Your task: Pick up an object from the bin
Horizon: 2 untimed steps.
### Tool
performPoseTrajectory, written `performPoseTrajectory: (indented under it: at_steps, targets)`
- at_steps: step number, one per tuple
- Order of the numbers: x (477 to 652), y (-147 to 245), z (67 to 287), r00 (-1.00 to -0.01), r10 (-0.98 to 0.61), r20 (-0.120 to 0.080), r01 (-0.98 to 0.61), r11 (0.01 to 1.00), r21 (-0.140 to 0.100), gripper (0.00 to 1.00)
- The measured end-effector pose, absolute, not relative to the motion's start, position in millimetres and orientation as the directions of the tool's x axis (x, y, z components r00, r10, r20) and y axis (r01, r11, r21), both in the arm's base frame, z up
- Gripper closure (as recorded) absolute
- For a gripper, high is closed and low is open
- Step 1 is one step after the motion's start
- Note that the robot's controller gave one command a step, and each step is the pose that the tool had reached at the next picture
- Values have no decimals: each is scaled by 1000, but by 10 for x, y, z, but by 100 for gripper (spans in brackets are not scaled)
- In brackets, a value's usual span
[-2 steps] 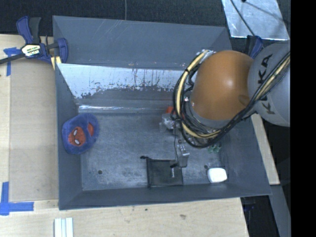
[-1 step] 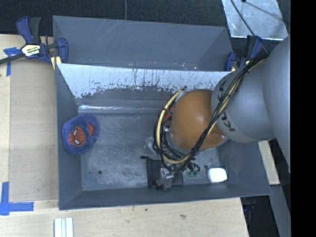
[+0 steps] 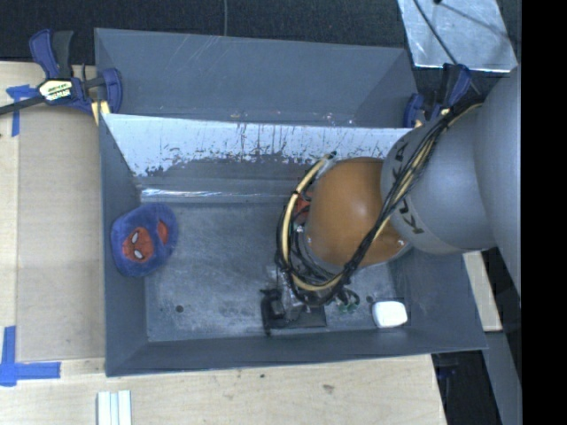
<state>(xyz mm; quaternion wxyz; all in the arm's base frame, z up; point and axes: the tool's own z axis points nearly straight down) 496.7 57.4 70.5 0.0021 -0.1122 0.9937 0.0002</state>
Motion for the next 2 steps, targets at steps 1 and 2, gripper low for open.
performPoseTrajectory:
  at_steps: [1, 2]
  targets:
    - [4966, 768, 1934, -967, -253, -11, -253, 967, -1, 100]
    - [5076, 725, 2609, -969, -248, -12, -248, 969, -2, 100]
